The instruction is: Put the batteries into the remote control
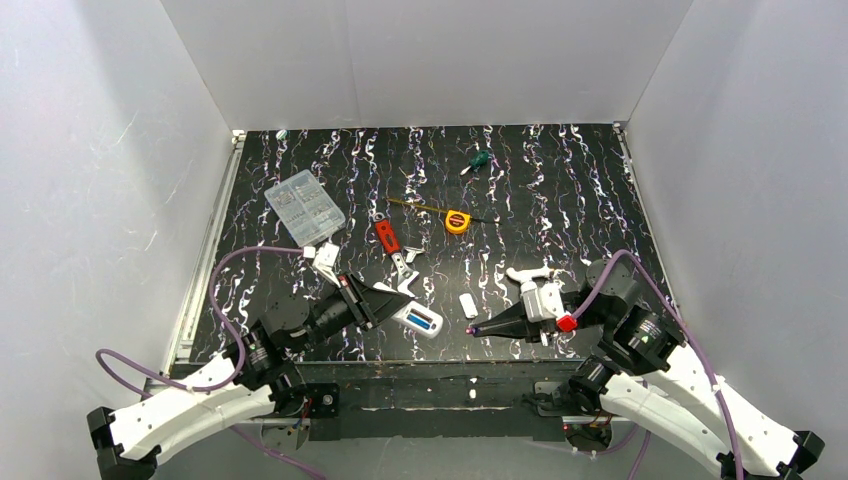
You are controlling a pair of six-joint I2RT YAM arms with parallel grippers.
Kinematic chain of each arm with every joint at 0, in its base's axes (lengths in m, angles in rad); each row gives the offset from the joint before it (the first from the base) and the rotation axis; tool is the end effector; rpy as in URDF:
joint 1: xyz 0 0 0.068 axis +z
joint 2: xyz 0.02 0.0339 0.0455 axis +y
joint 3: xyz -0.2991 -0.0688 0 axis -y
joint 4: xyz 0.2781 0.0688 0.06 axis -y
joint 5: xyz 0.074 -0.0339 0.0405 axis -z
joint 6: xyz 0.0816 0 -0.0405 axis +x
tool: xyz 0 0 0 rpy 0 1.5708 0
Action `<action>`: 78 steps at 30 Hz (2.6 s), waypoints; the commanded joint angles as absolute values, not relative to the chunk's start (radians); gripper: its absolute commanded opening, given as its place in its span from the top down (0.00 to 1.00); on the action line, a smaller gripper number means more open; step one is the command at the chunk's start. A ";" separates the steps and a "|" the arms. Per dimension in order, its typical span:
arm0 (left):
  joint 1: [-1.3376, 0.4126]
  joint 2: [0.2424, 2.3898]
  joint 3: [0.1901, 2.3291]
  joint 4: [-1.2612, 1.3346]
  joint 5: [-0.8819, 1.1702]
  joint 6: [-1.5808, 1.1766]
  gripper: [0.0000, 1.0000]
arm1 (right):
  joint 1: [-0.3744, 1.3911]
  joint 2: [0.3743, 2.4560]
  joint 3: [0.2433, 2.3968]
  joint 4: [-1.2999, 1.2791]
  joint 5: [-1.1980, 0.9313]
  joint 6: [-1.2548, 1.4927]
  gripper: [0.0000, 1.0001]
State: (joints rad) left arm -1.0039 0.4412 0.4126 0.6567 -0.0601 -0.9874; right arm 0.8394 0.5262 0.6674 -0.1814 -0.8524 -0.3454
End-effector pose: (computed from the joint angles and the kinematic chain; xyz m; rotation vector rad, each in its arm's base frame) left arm 0.0874 -0.1281 0.3846 -0.0558 1.1001 -1.7925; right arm 0.0584 0.1570 0.3571 -1.4371 0.9153 1.0544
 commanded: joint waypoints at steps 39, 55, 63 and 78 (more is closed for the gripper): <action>-1.007 0.558 0.651 0.854 0.480 -0.776 1.00 | 0.844 0.498 0.673 -0.169 -0.829 -0.365 0.99; -1.006 0.552 0.831 0.481 0.530 -0.538 1.00 | 0.844 0.498 0.667 -0.171 -0.816 -0.356 0.99; -1.007 0.553 0.858 0.410 0.527 -0.481 1.00 | 0.844 0.499 0.667 -0.172 -0.812 -0.354 0.99; -1.006 0.526 0.862 0.290 0.437 -0.441 1.00 | 0.844 0.716 0.720 -0.170 -0.242 0.298 0.99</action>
